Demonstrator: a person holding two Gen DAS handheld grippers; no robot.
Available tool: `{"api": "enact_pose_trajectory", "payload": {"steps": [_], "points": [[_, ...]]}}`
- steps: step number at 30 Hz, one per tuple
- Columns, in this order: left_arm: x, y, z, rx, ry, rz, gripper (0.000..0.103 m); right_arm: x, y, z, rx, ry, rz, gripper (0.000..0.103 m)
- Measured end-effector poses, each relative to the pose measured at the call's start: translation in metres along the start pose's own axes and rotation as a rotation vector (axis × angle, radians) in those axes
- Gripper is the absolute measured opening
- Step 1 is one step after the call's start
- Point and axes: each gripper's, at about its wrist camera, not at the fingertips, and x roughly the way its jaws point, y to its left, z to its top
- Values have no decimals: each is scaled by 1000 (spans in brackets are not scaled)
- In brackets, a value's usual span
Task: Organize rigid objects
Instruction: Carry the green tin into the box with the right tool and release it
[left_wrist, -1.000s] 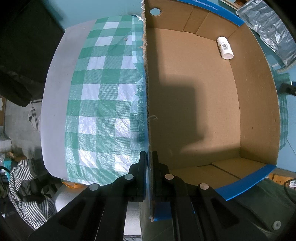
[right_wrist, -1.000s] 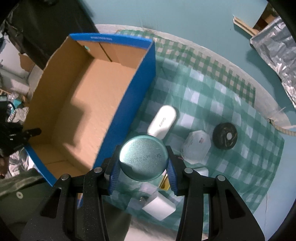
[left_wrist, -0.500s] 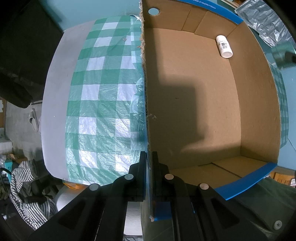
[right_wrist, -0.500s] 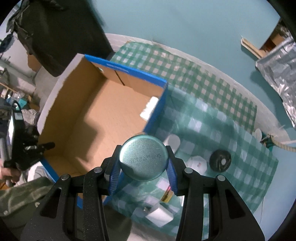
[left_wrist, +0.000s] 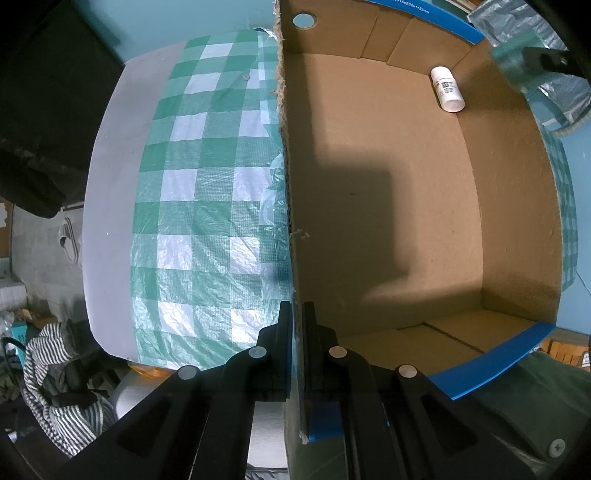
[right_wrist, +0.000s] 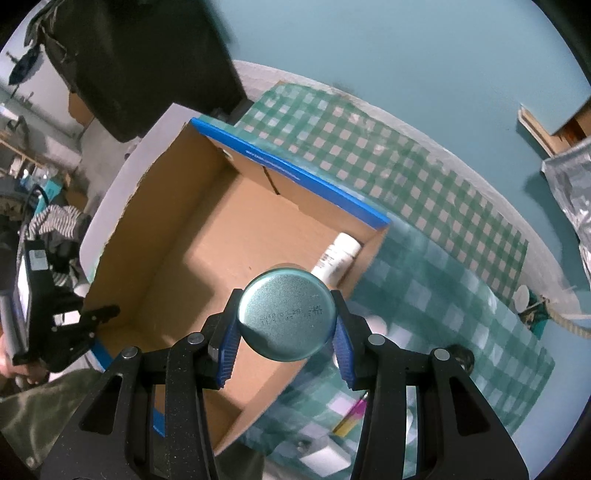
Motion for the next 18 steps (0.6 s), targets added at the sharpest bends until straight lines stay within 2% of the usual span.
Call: {"api": "enact_pose_trajectory", "payload": {"steps": [18], "points": [[-1, -4, 2, 5, 6, 4, 5, 74, 9, 27, -9, 108, 2, 44]]}}
